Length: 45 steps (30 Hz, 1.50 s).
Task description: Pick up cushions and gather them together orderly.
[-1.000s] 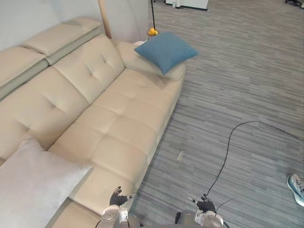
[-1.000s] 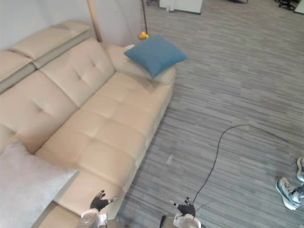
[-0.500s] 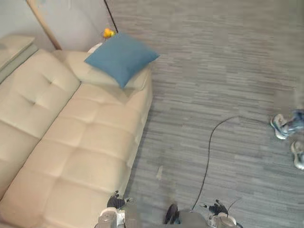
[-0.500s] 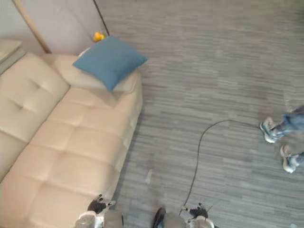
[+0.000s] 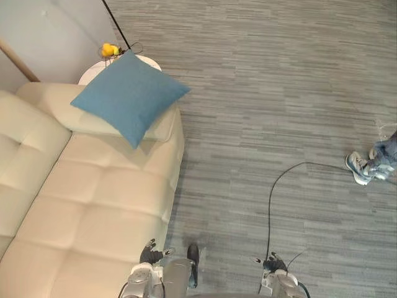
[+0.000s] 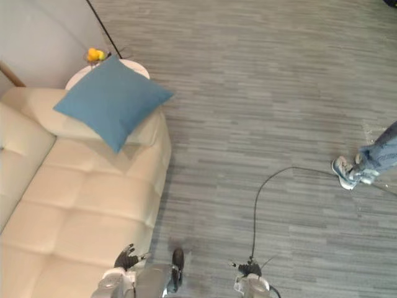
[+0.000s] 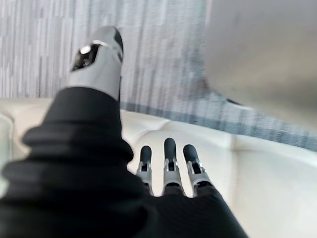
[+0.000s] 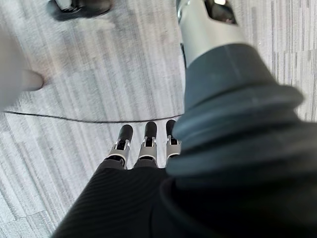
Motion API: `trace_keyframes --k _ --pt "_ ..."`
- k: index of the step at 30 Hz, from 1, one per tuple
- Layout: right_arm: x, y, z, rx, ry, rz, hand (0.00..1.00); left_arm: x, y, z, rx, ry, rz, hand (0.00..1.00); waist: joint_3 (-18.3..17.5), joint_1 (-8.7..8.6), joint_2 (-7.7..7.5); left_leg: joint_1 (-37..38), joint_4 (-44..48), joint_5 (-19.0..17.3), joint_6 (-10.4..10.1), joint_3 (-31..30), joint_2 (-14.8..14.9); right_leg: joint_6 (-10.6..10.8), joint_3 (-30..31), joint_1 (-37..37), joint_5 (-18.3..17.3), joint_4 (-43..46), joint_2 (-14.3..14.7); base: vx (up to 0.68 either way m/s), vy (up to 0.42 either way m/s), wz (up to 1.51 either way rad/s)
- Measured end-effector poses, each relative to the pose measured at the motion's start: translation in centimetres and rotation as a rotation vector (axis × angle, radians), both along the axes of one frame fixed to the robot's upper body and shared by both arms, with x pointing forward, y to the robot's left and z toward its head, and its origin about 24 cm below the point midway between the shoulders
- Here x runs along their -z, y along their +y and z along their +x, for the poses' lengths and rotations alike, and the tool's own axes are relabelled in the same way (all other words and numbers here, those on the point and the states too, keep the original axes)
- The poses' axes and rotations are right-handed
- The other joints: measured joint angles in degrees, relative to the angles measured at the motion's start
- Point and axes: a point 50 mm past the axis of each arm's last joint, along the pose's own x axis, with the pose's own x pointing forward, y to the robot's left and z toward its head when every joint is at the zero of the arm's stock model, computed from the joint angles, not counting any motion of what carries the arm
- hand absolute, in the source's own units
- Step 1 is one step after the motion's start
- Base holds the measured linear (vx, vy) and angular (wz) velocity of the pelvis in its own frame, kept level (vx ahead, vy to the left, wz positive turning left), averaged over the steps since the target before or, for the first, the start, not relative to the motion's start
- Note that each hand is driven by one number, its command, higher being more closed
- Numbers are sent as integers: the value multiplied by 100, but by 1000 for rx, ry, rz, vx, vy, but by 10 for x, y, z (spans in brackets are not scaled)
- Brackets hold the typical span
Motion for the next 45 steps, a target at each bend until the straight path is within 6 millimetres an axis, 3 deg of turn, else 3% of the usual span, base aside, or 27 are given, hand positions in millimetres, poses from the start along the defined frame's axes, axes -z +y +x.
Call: trace_keyframes --k 2,4,6,7,8,9,11,12,13,14,15,16,18,20,22,23,24,25,27,30,31,32,34,38,42,44,45 --pt "-3 -2 5 -2 -31 -7 0 1 -2 -1 -2 7 -6 0 24 -48 90 626 -334 -53 -46 -150 123 -288 -278 -332 -161 -637 -98 444 -7 24" --pt "-5 -3 9 -7 -48 -9 0 0 -6 2 -1 0 -16 0 29 -77 202 808 -379 -230 -91 -308 298 -277 -198 -706 -130 -1456 19 390 -94 39" --pt "-4 -3 8 -8 -42 -5 0 1 -8 -1 -3 9 -19 0 6 -120 152 956 -374 -416 -226 -534 401 -191 572 -893 299 -2663 304 435 -215 60" --pt "-3 -2 5 -7 -30 -1 0 2 -5 -2 -1 13 -9 0 -34 -182 79 980 -333 -535 -348 -729 380 -180 995 -872 719 -3266 382 381 -293 82" --pt "-1 -1 1 -5 -18 4 0 2 -2 -4 5 19 -3 0 -84 -220 -10 986 -273 -669 -427 -887 327 -219 1150 -866 1142 -3498 374 375 -329 96" --pt "0 -4 -4 1 -5 3 0 4 -2 -7 -5 37 1 0 -128 -264 9 1056 -115 -934 -558 -1129 389 -272 1082 -884 1295 -3281 422 360 -325 69" --pt "-2 -7 3 -15 -14 -10 0 7 -9 -17 -48 51 -22 0 -256 -270 288 667 760 -957 -609 -1223 662 -463 745 -716 1007 -3331 548 374 -314 62" --pt "-3 -10 4 -22 -20 -23 0 7 -11 -15 -78 43 -34 0 -219 -262 433 111 1895 -889 -721 -1152 824 -562 505 -507 910 -3444 632 367 -324 61" --pt "-4 -13 4 -25 -23 -31 0 7 -13 -15 -81 41 -40 0 -211 -266 496 -60 2306 -810 -824 -1053 913 -580 448 -421 864 -3490 688 253 -262 58" --pt "-5 -16 3 -30 -19 -42 0 6 -14 -14 -98 33 -47 0 -188 -246 584 -417 3118 -493 -870 -787 1158 -657 356 -187 783 -3584 793 236 -195 33" --pt "-5 -14 4 -38 -21 -40 0 5 -12 -15 -109 27 -46 0 -177 -165 592 -690 3720 -456 -770 -364 1416 -730 253 139 706 -3728 855 189 -143 27" --pt "-5 -14 3 -37 -18 -41 0 5 -12 -15 -108 26 -44 0 -164 -139 569 -737 3723 -550 -697 -186 1473 -746 233 276 691 -3817 854 241 -147 14" --pt "-5 -15 5 -31 -22 -46 0 4 -11 -12 -85 10 -35 0 -160 -118 518 -928 2960 -729 -619 251 1351 -730 174 623 694 -4292 821 233 -83 12" --pt "-6 -15 5 -29 -23 -52 0 3 -10 -9 -65 0 -28 0 -156 -112 479 -1090 1789 -654 -564 547 1092 -704 63 801 736 -4595 741 292 21 29" --pt "-5 -16 4 -20 -20 -55 0 2 -9 -6 -59 -7 -24 0 -121 -104 422 -1156 616 -182 -515 1086 874 -613 -91 1044 675 -4823 615 323 98 44" --pt "-6 -16 5 -14 -24 -54 0 2 -10 -6 -59 -7 -27 0 -130 -72 437 -1154 -14 272 -465 1405 836 -514 -166 1186 614 -4931 603 287 126 23" --pt "-6 -16 6 -14 -25 -54 0 2 -10 -6 -59 -8 -28 0 -132 -15 428 -1075 -98 657 -317 1503 834 -433 -152 1241 555 -4974 596 369 168 11" --pt "-5 -12 5 -13 -22 -43 0 1 -8 -3 -49 -12 -20 0 -169 27 297 -992 -124 586 -76 1642 686 -363 -107 1325 505 -4998 451 414 155 -3" --pt "-6 1 15 -18 -50 -11 0 0 -2 -2 -59 -17 -8 0 -167 42 112 -1007 147 338 157 1675 567 -282 -119 1487 580 -5056 335 444 133 4" --pt "-4 9 11 -19 -42 11 0 1 -2 -4 -54 -9 -7 0 -192 44 113 -631 265 -68 167 1479 451 -88 -108 1266 538 -3618 119 438 167 31" --pt "-3 11 8 -18 -37 17 0 1 -2 -4 -45 -4 -4 0 -190 18 99 -393 182 -168 148 1295 356 259 -74 815 647 -2311 -69 433 161 67" --pt "-1 11 4 -15 -26 20 0 1 -2 -4 -31 -1 -2 0 -189 -11 86 -207 176 -262 129 1100 281 377 36 443 650 -1273 -182 348 102 80" --pt "-3 7 4 -14 -37 9 0 2 -4 -5 -10 10 0 0 -184 -35 95 197 101 -380 103 823 190 260 108 -10 451 -288 -255 361 57 86" --pt "-5 6 7 -3 -62 8 0 2 -8 -5 -6 14 -7 0 -154 -77 154 884 -193 -448 34 257 192 -78 59 -566 130 -1063 -124 308 -58 81" --pt "-6 7 10 1 -75 10 0 1 -9 -3 -9 8 -10 0 -153 -173 141 934 7 -775 -172 -538 300 -210 1146 -865 449 -2640 477 246 -242 97" --pt "-4 9 4 6 -58 17 0 1 -7 -3 -20 5 -6 0 -205 -177 1 906 227 -1034 -349 -914 225 -361 1552 -811 742 -2970 539 255 -368 111" --pt "-3 8 1 11 -54 17 0 2 -10 -3 -23 10 -11 0 -201 -194 -46 925 460 -1239 -475 -1222 271 -323 1390 -749 703 -2704 527 305 -386 119"
